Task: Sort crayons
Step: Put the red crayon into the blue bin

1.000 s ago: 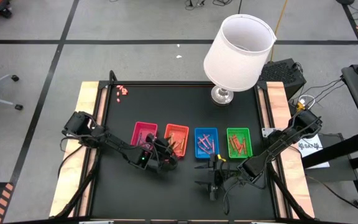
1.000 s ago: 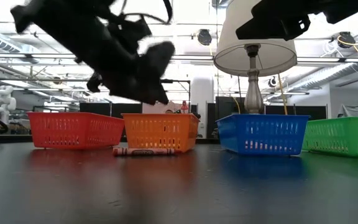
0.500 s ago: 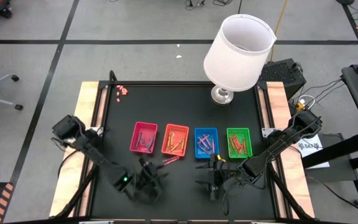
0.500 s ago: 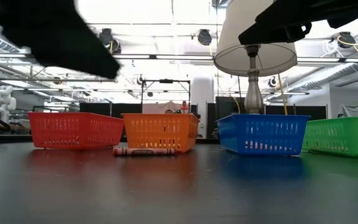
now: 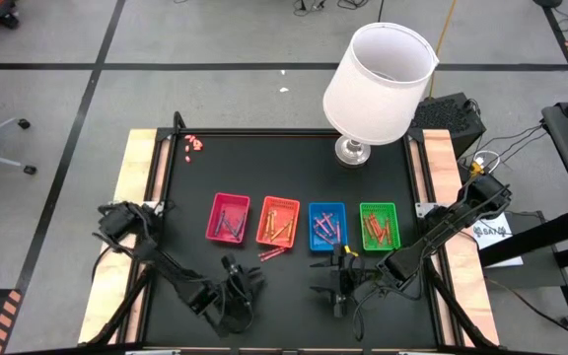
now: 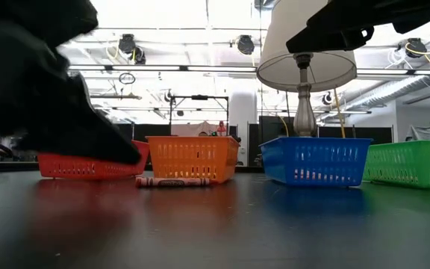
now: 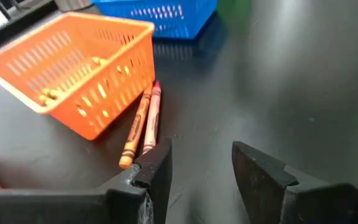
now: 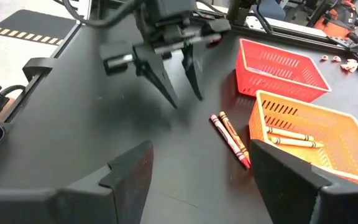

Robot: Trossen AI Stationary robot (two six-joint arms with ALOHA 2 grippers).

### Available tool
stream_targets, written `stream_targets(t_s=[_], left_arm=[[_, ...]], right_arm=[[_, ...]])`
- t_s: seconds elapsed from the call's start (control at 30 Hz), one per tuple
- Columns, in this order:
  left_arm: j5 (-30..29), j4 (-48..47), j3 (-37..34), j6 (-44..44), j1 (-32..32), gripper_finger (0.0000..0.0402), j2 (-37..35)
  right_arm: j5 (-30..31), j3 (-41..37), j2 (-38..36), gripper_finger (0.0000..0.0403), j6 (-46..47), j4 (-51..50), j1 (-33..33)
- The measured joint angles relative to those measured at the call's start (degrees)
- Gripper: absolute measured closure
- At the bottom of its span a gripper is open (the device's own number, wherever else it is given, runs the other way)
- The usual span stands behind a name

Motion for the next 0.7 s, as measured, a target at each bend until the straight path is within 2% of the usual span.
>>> stream_targets(t_s=[0.2,0.33,0.7], left_arm=[[3.1,3.6,0.0,-0.1,3.5,0.0236,3.5],[4.5,4.4,0.0,-0.6,4.9,0.0236,3.4],[3.4,4.0,0.0,-0.2,5.4,0.0236,3.4]], right_arm=[[-0.1,0.0,0.0,0.0154,0.0,-0.4,0.0],[-2.5,0.0,0.0,0.0154,0.0,-0.5,0.0],[-3.0,0.0,0.0,0.0154,0.0,-0.9,0.0]])
